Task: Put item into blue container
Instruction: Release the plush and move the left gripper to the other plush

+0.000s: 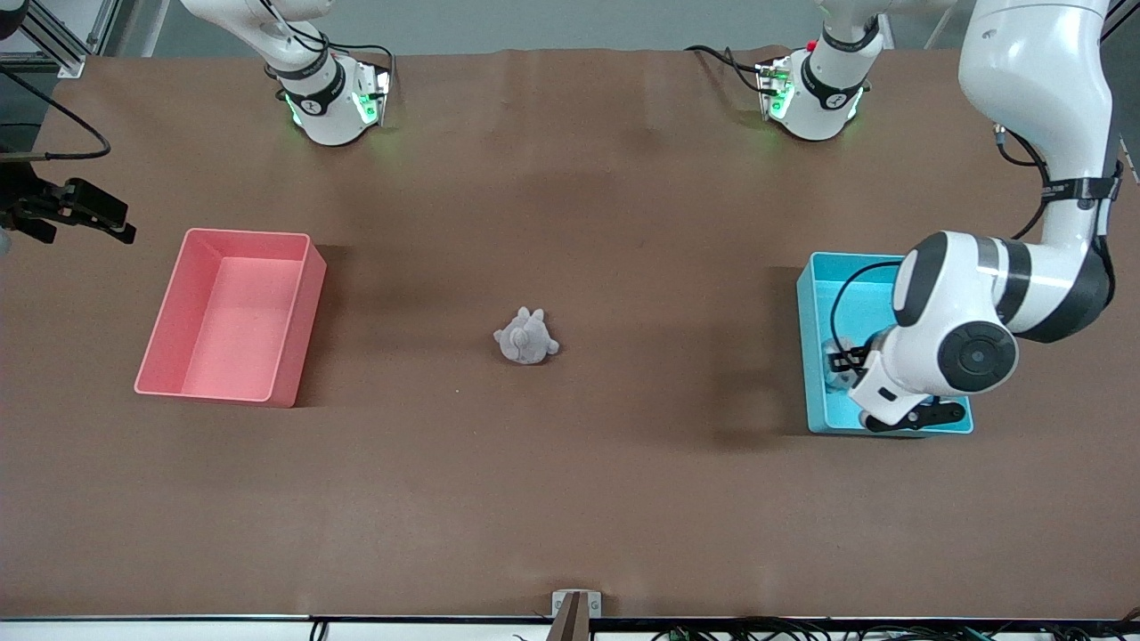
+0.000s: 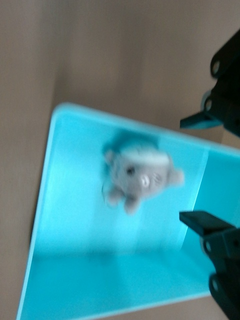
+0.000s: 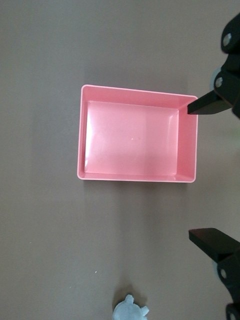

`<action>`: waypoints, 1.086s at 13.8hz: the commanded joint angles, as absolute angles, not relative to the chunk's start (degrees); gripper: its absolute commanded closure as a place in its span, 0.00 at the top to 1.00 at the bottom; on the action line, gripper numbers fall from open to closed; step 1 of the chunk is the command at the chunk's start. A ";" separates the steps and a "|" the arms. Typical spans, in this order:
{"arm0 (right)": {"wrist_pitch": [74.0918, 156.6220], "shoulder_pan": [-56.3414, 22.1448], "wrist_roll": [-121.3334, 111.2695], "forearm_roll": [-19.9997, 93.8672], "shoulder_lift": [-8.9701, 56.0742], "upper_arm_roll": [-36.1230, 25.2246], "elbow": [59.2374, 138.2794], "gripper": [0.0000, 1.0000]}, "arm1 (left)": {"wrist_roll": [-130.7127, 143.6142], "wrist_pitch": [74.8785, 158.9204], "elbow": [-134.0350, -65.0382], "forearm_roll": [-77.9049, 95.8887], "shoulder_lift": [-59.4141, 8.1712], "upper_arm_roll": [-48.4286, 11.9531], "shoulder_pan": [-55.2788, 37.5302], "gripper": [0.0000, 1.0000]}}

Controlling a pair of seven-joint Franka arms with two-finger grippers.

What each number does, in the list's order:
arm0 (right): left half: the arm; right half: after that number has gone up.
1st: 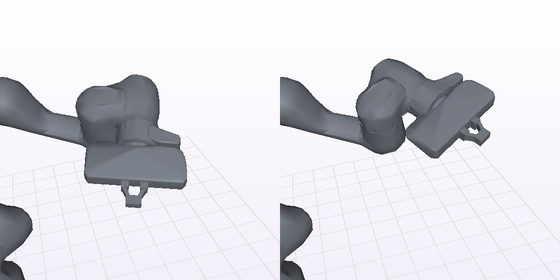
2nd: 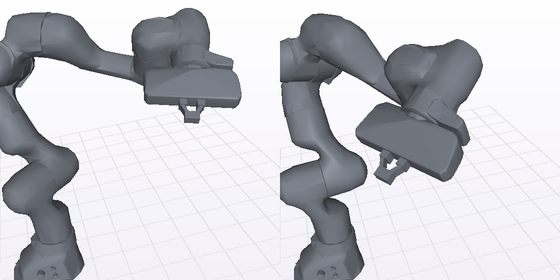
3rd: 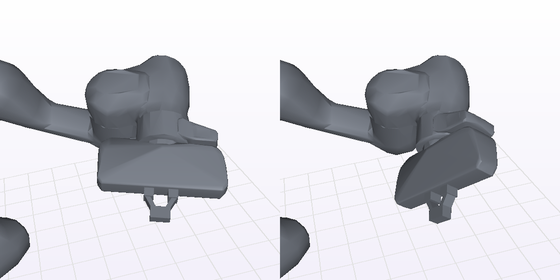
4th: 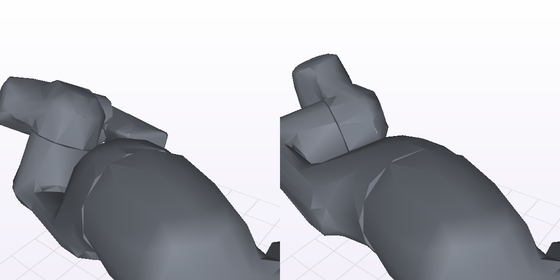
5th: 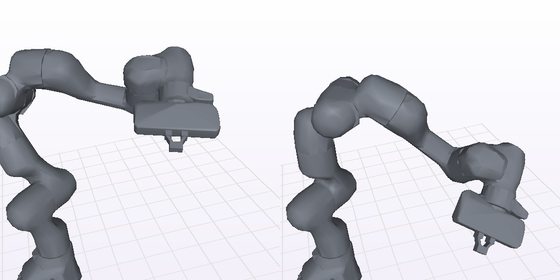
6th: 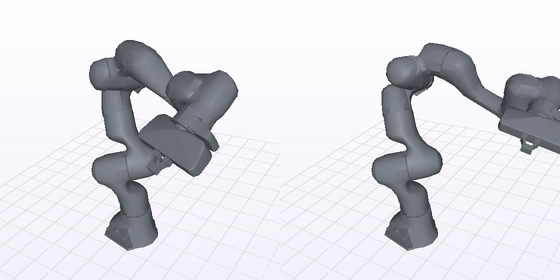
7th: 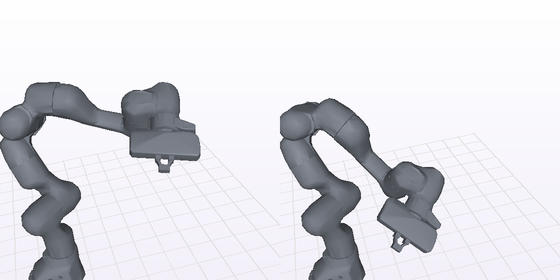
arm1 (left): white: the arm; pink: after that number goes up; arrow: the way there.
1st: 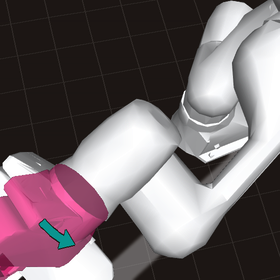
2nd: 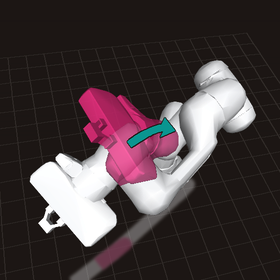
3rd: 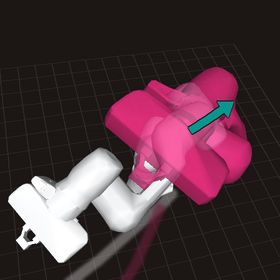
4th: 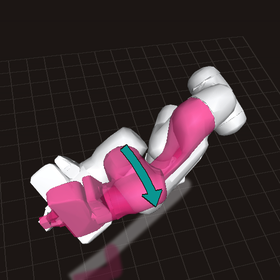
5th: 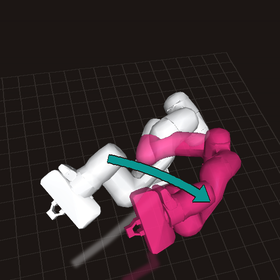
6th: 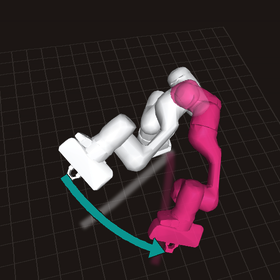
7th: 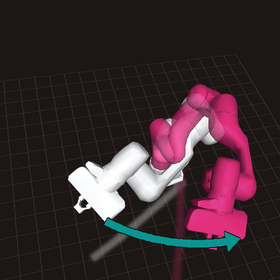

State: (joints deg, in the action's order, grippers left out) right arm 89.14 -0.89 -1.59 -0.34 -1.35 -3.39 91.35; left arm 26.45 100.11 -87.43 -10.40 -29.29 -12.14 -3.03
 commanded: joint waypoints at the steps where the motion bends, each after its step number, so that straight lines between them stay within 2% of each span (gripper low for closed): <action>1: 91.84 -0.88 -2.28 0.62 -4.57 -3.52 96.41 1.00 | 39.14 99.75 -86.32 -8.80 -28.03 -18.78 -4.65 1.00; 2: 91.67 -0.79 -2.55 0.62 -4.57 -3.52 96.50 1.00 | 44.59 100.71 -85.79 -8.70 -29.17 -21.16 -6.05 1.00; 4: 91.06 -0.44 -2.55 0.62 -4.57 -3.52 96.94 1.00 | 52.17 105.88 -84.03 -8.35 -31.54 -22.15 -10.96 1.00; 6: 91.93 -0.18 -2.55 0.62 -6.06 -3.52 99.48 1.00 | 58.77 113.60 -84.11 -5.91 -34.35 -22.15 -15.71 1.00; 11: 91.85 0.18 -2.64 0.62 -6.68 -3.60 100.19 1.00 | 76.16 135.23 -82.19 -4.22 -44.54 -22.06 -25.12 1.00; 15: 91.85 0.26 -2.72 0.62 -6.94 -3.60 100.28 1.00 | 86.20 142.98 -78.40 -4.04 -50.53 -21.71 -30.57 1.00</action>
